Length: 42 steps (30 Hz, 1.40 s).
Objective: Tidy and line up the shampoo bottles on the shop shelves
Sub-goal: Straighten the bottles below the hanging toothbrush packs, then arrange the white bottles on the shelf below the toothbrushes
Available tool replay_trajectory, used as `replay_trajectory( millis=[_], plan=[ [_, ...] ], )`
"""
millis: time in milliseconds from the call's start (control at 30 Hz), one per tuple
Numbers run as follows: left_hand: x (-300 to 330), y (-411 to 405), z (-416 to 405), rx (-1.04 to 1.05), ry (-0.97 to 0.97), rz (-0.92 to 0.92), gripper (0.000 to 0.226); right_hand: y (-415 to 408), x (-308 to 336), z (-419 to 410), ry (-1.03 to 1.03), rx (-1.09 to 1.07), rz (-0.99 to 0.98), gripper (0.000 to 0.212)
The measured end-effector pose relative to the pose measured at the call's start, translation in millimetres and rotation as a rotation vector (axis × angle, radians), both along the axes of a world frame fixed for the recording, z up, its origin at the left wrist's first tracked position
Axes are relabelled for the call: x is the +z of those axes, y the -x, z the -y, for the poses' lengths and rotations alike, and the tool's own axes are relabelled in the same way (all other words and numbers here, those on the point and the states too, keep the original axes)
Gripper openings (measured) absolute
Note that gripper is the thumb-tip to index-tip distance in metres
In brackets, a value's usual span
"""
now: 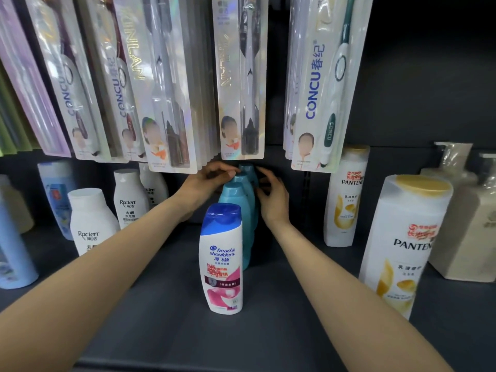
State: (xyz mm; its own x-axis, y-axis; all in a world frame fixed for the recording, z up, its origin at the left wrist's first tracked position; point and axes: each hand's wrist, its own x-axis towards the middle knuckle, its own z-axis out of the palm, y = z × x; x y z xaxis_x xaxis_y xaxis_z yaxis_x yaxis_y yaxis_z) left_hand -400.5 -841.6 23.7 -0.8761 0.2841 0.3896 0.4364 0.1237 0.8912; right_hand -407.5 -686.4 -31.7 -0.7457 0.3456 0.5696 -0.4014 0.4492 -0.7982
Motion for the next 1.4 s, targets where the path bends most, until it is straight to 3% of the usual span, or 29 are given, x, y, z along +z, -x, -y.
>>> replay_trajectory(
  millis=[233, 467, 633, 833, 1000, 1233, 1400],
  plan=[
    [-1.3, -12.5, -2.4, 0.06, -0.073, -0.016, 0.02, -13.2, 7.7, 1.7, 0.083, -0.047, -0.044, 0.021],
    [-16.9, -27.9, 20.4, 0.278, -0.038, -0.073, 0.016, -61.1, 21.8, 6.1, 0.022, 0.021, 0.007, 0.016],
    [-13.8, -60.5, 46.3, 0.274, -0.075, -0.067, 0.019, -115.5, 41.4, 25.0, -0.082, 0.017, -0.055, 0.015],
    [0.6, -106.8, 84.0, 0.216, 0.045, -0.179, 0.018, -178.7, 68.3, 71.5, -0.2, -0.12, -0.149, 0.013],
    [2.9, -147.9, 135.3, 0.187, 0.125, -0.235, 0.012, -210.7, 66.7, 132.2, -0.221, -0.064, -0.01, 0.015],
    [-14.4, -154.3, 218.2, 0.328, 0.135, -0.244, 0.011, -203.4, 47.3, 203.8, -0.248, 0.026, 0.146, 0.018],
    [-23.8, -129.6, 247.0, 0.338, 0.122, -0.206, 0.023, -175.4, 37.6, 231.3, -0.328, 0.038, 0.224, 0.037]
  ],
)
